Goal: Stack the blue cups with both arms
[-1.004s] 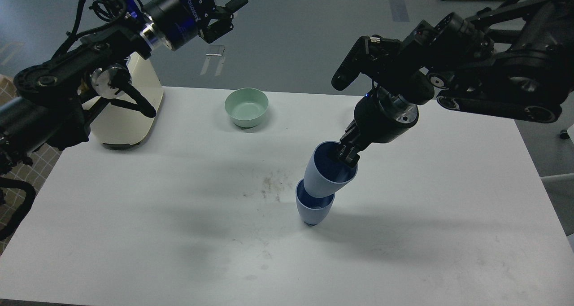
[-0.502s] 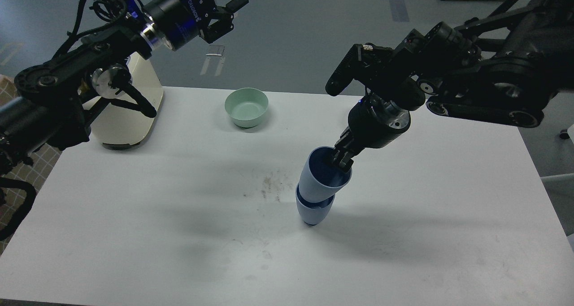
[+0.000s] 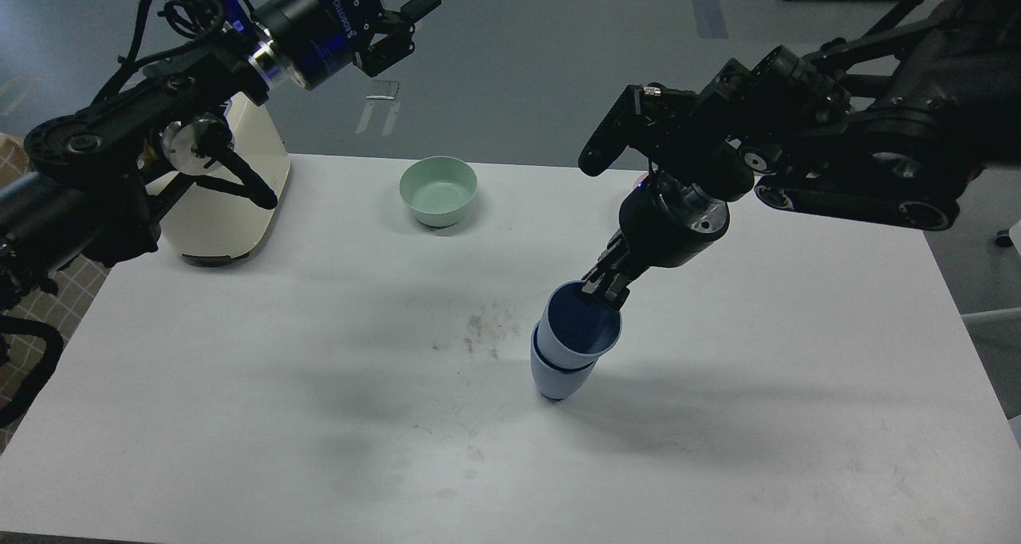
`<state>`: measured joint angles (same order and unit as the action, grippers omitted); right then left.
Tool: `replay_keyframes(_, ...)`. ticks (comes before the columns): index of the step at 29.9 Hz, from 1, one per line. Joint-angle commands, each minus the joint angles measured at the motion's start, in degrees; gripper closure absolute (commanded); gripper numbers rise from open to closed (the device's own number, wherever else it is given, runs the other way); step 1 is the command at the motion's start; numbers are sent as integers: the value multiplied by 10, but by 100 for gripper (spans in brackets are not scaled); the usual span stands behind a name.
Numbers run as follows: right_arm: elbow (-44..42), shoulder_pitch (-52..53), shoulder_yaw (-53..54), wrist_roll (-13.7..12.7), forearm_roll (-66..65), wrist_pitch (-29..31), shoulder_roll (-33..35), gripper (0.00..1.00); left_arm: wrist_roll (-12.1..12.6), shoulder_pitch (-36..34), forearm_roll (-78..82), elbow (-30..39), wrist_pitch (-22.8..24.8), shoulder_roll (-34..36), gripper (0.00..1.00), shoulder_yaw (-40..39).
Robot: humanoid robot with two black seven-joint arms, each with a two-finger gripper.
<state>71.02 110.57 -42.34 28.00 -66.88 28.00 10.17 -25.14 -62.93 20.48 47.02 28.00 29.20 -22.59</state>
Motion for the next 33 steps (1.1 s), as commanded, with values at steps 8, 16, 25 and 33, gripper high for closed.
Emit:
replay_keyframes(8,-26,11,13,0,49,0,18,28,0,0,0,0,0,1,2,0)
replay_keyframes(16,-108,18,111,0,150,0,122,0,-2,1,0,0,0,4,2,-1)
replay_keyframes(25,-140,-139,258,0,263,-104,252,0,-3,25,0,-2,0,6,2,-33)
replay_keyframes(33,-214,-369,531,0,284,-199,232,0,-5,56,-2,-72,0,-42,2,-68)
